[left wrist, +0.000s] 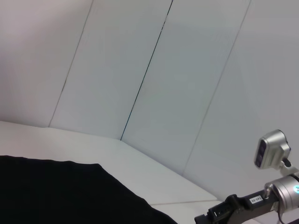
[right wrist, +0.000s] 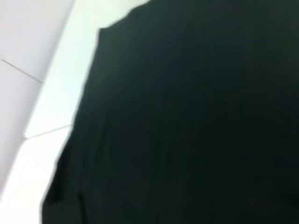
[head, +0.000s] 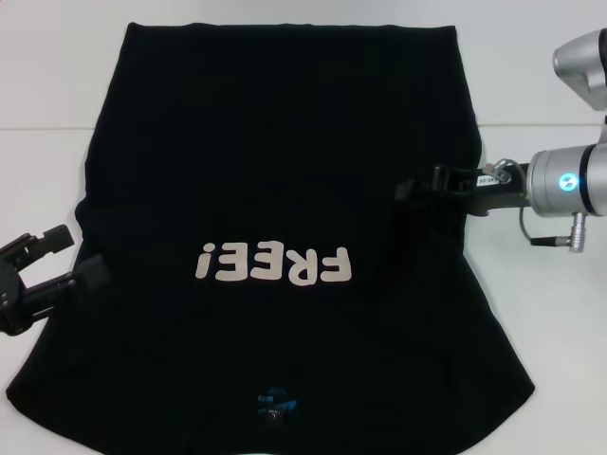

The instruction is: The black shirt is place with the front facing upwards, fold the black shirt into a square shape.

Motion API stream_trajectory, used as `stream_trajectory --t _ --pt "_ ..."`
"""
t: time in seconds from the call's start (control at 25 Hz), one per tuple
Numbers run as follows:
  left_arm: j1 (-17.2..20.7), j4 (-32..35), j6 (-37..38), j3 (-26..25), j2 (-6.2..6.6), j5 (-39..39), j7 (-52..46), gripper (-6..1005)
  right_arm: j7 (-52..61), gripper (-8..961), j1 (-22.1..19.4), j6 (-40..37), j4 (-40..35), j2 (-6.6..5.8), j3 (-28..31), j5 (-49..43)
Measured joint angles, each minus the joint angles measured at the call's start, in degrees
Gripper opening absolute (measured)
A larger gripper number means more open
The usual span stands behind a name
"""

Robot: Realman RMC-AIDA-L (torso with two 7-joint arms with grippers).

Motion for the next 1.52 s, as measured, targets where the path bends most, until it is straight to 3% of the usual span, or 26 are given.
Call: stream_trajectory --t 0.28,0.4,0.56,0.72,0.96,1.28,1.52 --pt "-0.36 0.00 -0.22 -0.42 0.15 -0.03 -1.57 869 -11.59 305 -3.72 -0.96 1.34 0.63 0.46 12.99" --pt "-0.48 0.00 -0.15 -1.00 0.51 -0.03 -4.91 868 -20.13 457 -5.92 -4.35 1.18 0.70 0.49 16.78" --pt "-0.46 1.47 0.74 -2.06 1.87 1.39 -13.68 868 -33.77 638 -9.13 -13.54 0.41 0.40 0.48 17.75" --pt "-0.47 4.38 1.74 -2.43 3.70 7.48 -24.75 867 -50.38 798 -12.85 -23.46 -0.73 0.29 0.39 17.69" --pt "-1.99 9.61 3.79 -2.68 5.24 19.40 -36.46 867 -68.17 826 -17.85 -26.23 -3.65 2.11 0.46 17.55" --pt "-5.47 12.28 0.66 -3.18 6.90 33.27 -46.59 866 -72.64 831 -18.72 -25.77 -3.25 2.11 -0.68 16.96" --pt "-8.10 11.22 -3.10 -0.98 7.24 41.15 -49.88 865 -73.24 835 -18.95 -25.81 -2.99 2.45 -0.78 15.29"
